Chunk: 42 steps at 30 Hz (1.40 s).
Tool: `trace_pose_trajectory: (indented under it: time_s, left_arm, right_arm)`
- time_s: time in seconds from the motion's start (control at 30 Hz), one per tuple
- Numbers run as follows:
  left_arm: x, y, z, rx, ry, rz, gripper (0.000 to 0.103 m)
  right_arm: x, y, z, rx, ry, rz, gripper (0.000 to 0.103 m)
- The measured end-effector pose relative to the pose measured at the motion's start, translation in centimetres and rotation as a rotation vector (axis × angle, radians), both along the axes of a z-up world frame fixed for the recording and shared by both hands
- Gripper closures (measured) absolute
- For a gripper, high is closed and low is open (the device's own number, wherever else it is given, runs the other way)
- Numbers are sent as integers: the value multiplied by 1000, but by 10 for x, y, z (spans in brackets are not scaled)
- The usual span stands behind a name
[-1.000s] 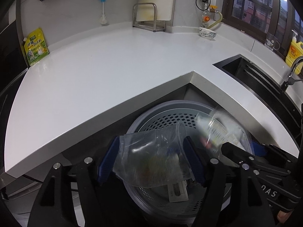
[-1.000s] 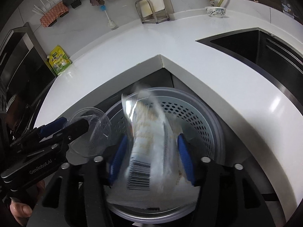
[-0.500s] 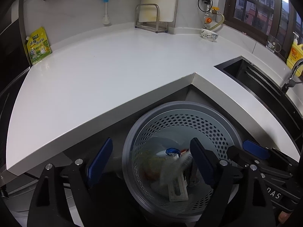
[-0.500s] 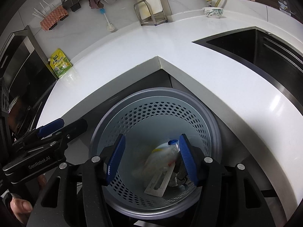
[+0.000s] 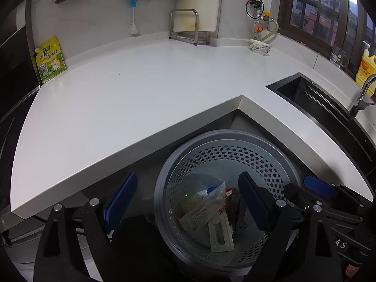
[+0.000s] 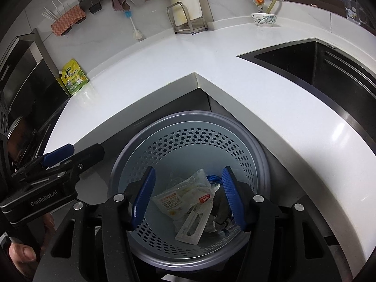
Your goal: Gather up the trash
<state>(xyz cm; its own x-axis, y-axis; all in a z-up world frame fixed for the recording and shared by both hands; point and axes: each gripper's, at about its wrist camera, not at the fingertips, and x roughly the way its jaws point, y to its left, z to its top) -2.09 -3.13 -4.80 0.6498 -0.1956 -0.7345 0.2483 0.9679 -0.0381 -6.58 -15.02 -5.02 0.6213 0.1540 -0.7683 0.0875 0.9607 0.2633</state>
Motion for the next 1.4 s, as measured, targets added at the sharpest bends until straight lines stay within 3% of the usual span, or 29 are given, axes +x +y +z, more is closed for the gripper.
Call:
trace_pose_trajectory:
  time_s: [0.6,1.13,1.4]
  left_arm:
    - [-2,2,2,7,-7,7,6]
    - [1,1,-1,36,10,31,6]
    - [2,3,-2,34,11,35,6]
  right_arm:
    - [-2,1,5,-25,-12,-8,45]
    - [-3,3,7,-58,-19,-13,42]
    - [-5,-1,12,-83,-34,-54,33]
